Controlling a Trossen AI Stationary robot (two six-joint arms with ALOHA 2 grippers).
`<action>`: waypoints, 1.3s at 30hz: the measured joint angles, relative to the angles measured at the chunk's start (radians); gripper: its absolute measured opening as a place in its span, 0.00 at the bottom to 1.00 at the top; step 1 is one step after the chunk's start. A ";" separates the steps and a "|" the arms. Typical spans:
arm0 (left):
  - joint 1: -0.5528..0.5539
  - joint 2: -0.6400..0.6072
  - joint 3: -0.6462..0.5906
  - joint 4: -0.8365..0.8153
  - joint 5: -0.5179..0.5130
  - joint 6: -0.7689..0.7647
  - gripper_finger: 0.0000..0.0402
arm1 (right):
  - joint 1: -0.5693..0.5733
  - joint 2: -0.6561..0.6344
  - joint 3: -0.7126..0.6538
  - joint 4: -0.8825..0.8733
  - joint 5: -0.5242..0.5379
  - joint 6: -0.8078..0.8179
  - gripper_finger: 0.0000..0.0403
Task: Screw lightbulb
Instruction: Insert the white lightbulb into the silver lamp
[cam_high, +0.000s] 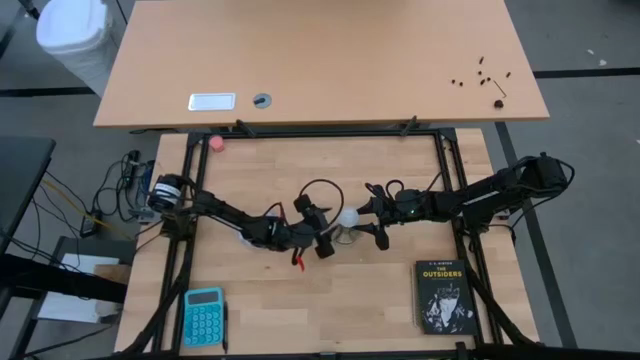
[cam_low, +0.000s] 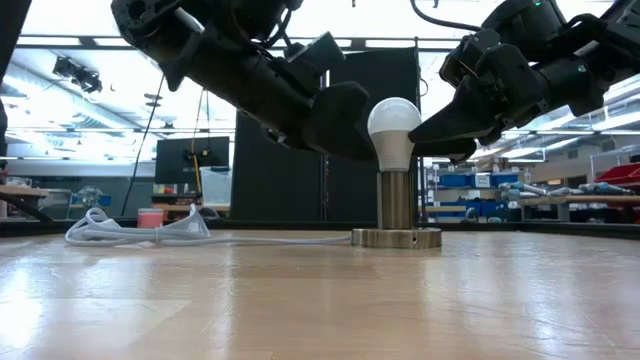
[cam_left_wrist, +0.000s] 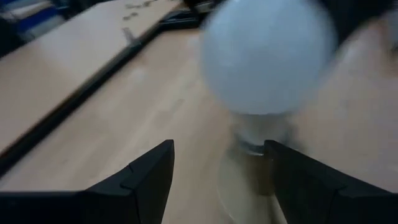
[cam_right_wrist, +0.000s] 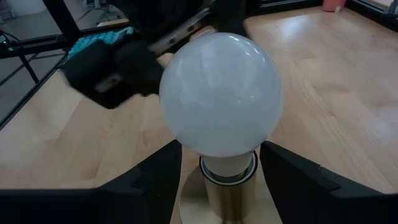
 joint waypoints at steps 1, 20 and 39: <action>-0.003 0.000 0.000 0.007 0.022 -0.002 0.63 | 0.000 0.000 0.000 0.000 0.000 0.000 0.57; 0.030 0.000 0.000 0.016 0.061 0.000 0.63 | 0.002 0.000 0.000 -0.003 -0.010 0.008 0.57; 0.065 0.001 0.000 0.005 0.056 -0.011 0.63 | 0.016 0.000 0.000 -0.021 -0.014 0.043 0.57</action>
